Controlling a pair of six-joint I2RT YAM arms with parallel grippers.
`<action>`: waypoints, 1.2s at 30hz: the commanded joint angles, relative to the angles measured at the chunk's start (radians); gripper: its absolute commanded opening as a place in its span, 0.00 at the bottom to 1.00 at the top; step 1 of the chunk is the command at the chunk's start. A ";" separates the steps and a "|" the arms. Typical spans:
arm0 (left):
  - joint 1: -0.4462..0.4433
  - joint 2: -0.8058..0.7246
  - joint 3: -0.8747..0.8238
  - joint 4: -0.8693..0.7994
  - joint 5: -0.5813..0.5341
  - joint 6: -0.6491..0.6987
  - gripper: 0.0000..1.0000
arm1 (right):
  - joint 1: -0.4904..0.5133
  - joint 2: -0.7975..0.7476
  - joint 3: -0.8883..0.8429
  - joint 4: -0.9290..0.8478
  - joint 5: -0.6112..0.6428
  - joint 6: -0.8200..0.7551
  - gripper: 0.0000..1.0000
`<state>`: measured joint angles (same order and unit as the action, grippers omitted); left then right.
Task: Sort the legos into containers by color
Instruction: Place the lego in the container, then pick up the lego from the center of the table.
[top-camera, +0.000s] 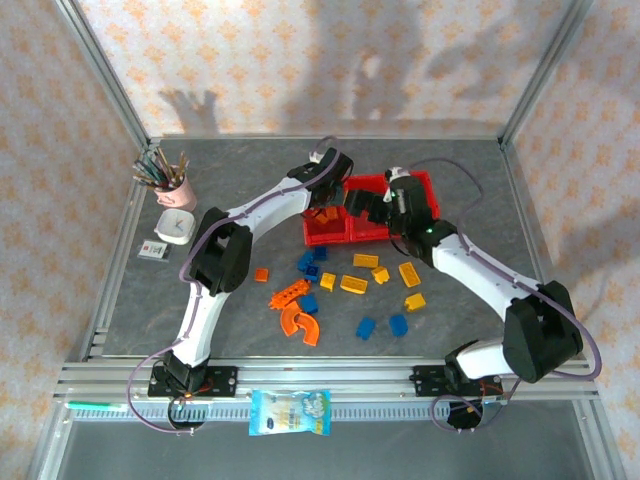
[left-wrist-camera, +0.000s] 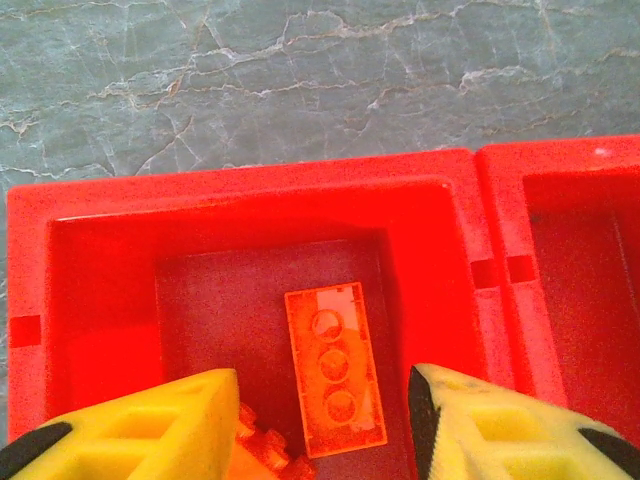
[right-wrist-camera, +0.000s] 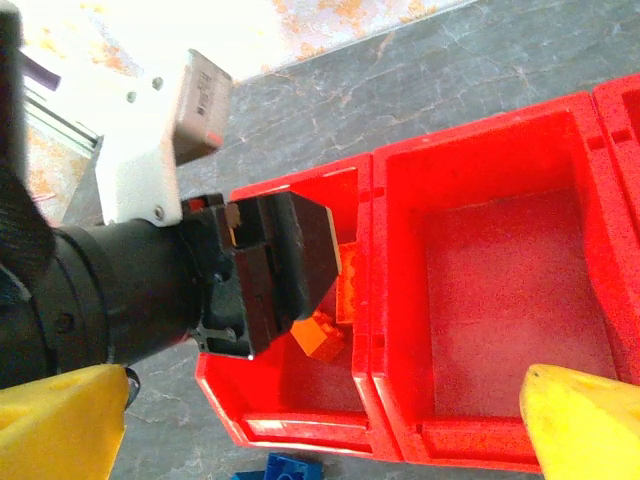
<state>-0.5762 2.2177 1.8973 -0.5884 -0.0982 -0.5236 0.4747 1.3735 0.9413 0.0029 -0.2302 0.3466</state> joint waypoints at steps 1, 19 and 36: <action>-0.004 -0.107 -0.013 -0.040 -0.029 0.022 0.51 | 0.003 -0.011 0.036 -0.041 -0.017 -0.030 1.00; 0.007 -0.811 -0.795 0.039 -0.146 -0.058 0.56 | 0.201 0.005 -0.045 -0.060 -0.011 -0.009 1.00; 0.049 -0.864 -1.163 0.107 -0.089 -0.183 0.69 | 0.309 0.079 -0.125 0.083 0.024 0.087 1.00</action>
<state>-0.5400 1.3186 0.7544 -0.5392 -0.2268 -0.6922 0.7803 1.4494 0.8268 0.0406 -0.2356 0.4088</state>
